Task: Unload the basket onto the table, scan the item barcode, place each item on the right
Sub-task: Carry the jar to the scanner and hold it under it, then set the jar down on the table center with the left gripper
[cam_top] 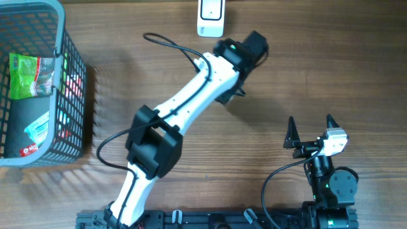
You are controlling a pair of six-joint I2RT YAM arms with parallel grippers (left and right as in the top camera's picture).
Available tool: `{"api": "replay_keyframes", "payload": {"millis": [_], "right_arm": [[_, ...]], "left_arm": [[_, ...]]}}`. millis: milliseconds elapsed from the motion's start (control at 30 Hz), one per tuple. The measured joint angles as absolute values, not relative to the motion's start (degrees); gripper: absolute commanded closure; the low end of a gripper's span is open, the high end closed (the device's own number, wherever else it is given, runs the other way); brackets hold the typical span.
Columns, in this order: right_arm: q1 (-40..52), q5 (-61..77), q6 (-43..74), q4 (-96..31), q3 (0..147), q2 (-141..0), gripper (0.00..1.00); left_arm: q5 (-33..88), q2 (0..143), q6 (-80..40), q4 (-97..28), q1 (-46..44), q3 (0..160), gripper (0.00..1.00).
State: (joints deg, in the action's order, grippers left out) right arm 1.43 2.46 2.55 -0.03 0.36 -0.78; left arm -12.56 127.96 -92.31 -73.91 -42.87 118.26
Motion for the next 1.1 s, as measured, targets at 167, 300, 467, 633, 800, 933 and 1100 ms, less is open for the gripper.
{"api": "replay_keyframes", "payload": {"millis": [167, 300, 467, 633, 800, 933, 1100], "right_arm": [[1.43, 2.46, 2.55, -0.03, 0.36, -0.78, 0.00], [1.43, 2.46, 2.55, -0.03, 0.36, -0.78, 0.00], [1.43, 2.46, 2.55, -0.03, 0.36, -0.78, 0.00], [1.43, 2.46, 2.55, -0.03, 0.36, -0.78, 0.00], [1.43, 2.46, 2.55, -0.03, 0.36, -0.78, 0.00], [1.43, 2.46, 2.55, -0.03, 0.36, -0.78, 0.00], [1.43, 2.46, 2.55, -0.03, 0.36, -0.78, 0.00]], "left_arm": [[-13.67, 129.93, -111.31, -76.23, -45.41, 118.26, 0.41], [-12.32, 132.27, -116.01, -72.40, -45.23, 118.26, 0.40], [-10.50, 135.94, -116.01, -71.77, -44.84, 118.50, 0.37], [-9.54, 136.90, -116.01, -72.58, -44.84, 118.89, 0.13], [-7.97, 138.50, -115.96, -72.40, -44.84, 118.87, 0.01], [-7.38, 138.50, -115.61, -72.69, -44.84, 119.61, 0.00], [-7.44, 138.30, -111.63, -74.46, -44.82, 125.12, 0.00]]}}
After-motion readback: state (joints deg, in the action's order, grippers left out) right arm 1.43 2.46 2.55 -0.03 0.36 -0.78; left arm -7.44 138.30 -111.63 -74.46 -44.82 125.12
